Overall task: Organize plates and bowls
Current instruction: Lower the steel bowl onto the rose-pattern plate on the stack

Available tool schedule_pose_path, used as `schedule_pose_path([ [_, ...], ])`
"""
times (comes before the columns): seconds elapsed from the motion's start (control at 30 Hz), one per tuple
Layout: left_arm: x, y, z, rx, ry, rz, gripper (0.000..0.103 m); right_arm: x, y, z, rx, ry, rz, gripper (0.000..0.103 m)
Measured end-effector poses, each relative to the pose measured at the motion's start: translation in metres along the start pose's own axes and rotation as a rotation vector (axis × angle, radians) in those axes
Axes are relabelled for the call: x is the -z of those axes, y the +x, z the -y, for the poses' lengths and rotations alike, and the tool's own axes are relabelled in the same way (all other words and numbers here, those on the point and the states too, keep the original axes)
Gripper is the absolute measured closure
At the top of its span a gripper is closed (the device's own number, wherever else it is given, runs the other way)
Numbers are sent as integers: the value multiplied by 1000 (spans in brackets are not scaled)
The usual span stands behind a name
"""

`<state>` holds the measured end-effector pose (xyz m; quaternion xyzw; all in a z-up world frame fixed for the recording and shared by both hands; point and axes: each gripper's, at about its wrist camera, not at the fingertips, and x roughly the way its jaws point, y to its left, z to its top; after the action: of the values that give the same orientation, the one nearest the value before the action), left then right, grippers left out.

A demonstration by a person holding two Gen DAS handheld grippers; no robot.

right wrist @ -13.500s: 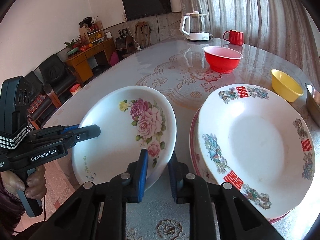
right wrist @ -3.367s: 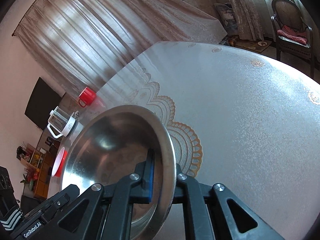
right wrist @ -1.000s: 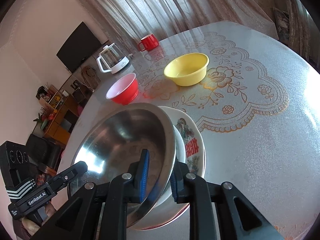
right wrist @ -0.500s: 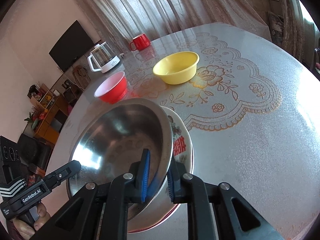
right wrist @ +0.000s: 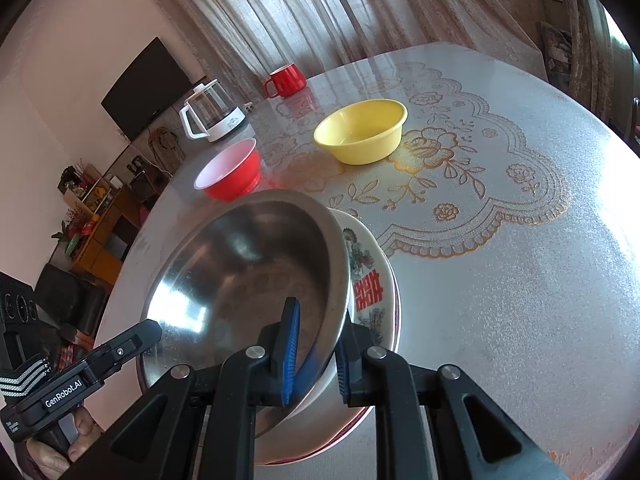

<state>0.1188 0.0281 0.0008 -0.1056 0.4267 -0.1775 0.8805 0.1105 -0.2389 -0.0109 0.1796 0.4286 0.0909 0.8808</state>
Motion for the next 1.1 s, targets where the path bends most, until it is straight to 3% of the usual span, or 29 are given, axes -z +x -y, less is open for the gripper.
schedule_pose_path([
  [0.63,1,-1,0,5,-3,-3,80,5,-19,9,-3,11,15,80],
  [0.73,1,-2,2,-9,12,4,81,6,-24,4,8,-21,48,88],
  [1.1,0,-7,6,-54,29,25,82,8,-23,0,34,-52,64,88],
])
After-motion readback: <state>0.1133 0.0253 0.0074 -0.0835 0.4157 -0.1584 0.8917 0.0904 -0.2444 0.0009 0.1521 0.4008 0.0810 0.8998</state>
